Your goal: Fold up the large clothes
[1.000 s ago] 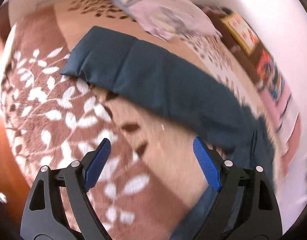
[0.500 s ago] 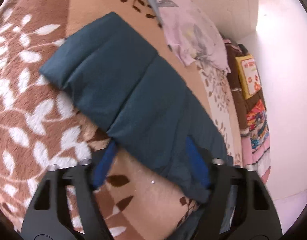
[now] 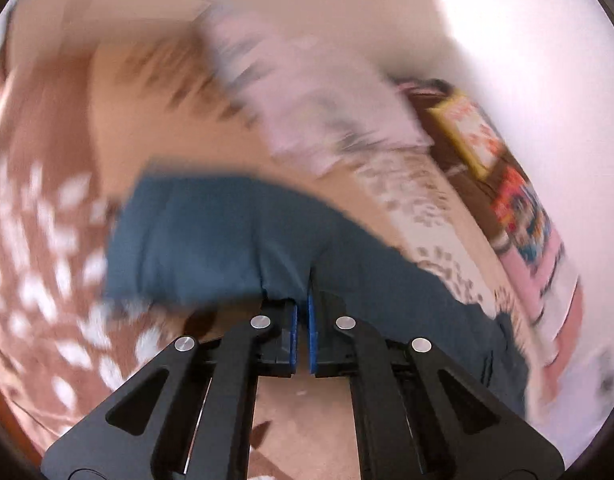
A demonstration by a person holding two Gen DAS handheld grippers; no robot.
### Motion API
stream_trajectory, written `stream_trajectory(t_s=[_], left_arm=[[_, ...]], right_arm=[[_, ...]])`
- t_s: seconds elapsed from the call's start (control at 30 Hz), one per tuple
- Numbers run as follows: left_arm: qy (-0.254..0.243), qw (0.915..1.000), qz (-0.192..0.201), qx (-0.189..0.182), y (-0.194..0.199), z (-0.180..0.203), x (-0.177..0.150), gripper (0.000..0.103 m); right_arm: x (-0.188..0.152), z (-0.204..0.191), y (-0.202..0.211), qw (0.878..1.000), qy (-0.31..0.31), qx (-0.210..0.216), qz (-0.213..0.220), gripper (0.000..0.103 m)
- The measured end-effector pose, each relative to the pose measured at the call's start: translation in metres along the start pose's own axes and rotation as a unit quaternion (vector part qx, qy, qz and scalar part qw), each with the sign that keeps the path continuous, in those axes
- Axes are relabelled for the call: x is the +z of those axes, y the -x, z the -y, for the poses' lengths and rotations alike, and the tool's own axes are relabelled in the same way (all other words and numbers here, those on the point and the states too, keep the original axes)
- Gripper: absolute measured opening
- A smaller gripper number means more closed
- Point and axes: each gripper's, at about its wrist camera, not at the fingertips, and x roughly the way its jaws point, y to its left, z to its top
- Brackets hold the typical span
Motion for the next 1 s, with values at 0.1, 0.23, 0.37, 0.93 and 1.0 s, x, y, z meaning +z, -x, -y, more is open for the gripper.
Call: stream_trajectory(t_s=[0.1,0.23,0.37,0.93,1.0], left_arm=[[-0.085,0.9946,0.046,-0.038,0.038,0.054,0.010,0.003],[-0.179,0.9734,0.085,-0.116,0.091,0.137,0.010,0.003],[-0.257,0.9434,0.092,-0.188,0.128,0.214,-0.013,0.003],[-0.450,0.8542,-0.105,-0.239,0.076,0.363,-0.249,0.003],[-0.456,0.8513,-0.128,-0.225,0.061,0.361,-0.267,0.003]], right_arm=[[-0.001,0.008,0.005,1.000,-0.010,0.002,0.006,0.069],[-0.003,0.028,0.013,0.999,-0.038,0.007,0.017,0.069],[-0.007,0.059,0.027,0.997,-0.072,-0.002,0.035,0.069],[-0.032,0.165,0.054,0.981,-0.179,-0.017,0.067,0.069],[-0.032,0.165,0.051,0.982,-0.179,-0.015,0.064,0.069]])
